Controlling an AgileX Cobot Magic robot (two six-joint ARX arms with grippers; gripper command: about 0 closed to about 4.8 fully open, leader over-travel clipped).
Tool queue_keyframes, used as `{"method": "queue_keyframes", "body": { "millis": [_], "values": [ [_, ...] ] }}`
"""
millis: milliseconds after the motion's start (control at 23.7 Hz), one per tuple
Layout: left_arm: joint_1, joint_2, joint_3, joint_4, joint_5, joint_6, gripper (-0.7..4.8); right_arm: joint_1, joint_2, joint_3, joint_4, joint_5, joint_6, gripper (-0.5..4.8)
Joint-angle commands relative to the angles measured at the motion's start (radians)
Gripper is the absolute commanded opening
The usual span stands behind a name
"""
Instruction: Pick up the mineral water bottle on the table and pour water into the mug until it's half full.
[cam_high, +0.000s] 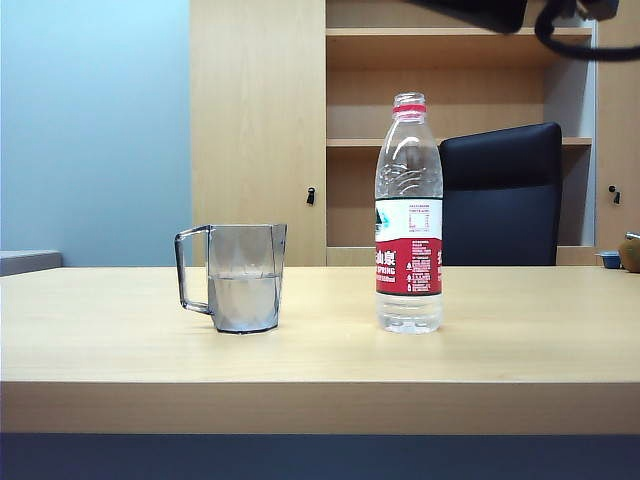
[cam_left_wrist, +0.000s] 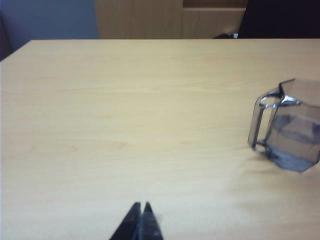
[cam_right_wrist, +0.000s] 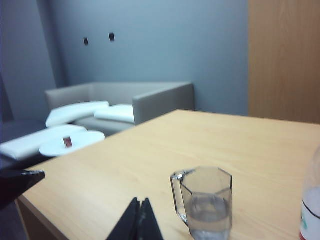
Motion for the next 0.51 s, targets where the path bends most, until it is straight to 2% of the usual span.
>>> {"method": "queue_keyframes", "body": {
  "millis": [42, 127, 253, 380, 507],
  "values": [
    [0.0, 0.001, -0.003, -0.008, -0.037, 0.008, -0.05, 0.001, -0.001, 0.004, -0.044, 0.002, 0.003, -0.05],
    [0.0, 0.001, -0.003, -0.007, -0.056, 0.008, -0.05, 0.001, -0.002, 0.004, -0.07, 0.002, 0.003, -0.05],
    [0.0, 0.001, -0.003, -0.005, -0.142, 0.008, -0.05, 0.0, -0.005, 0.004, -0.137, 0.002, 0.003, -0.05],
    [0.0, 0.001, -0.003, -0.005, -0.149, 0.008, -0.05, -0.01, -0.032, 0.004, -0.211, 0.002, 0.003, -0.05],
    [0.0, 0.001, -0.003, -0.019, -0.149, 0.008, -0.05, -0.012, -0.139, 0.004, -0.394, -0.014, 0.003, -0.05]
  ]
}}
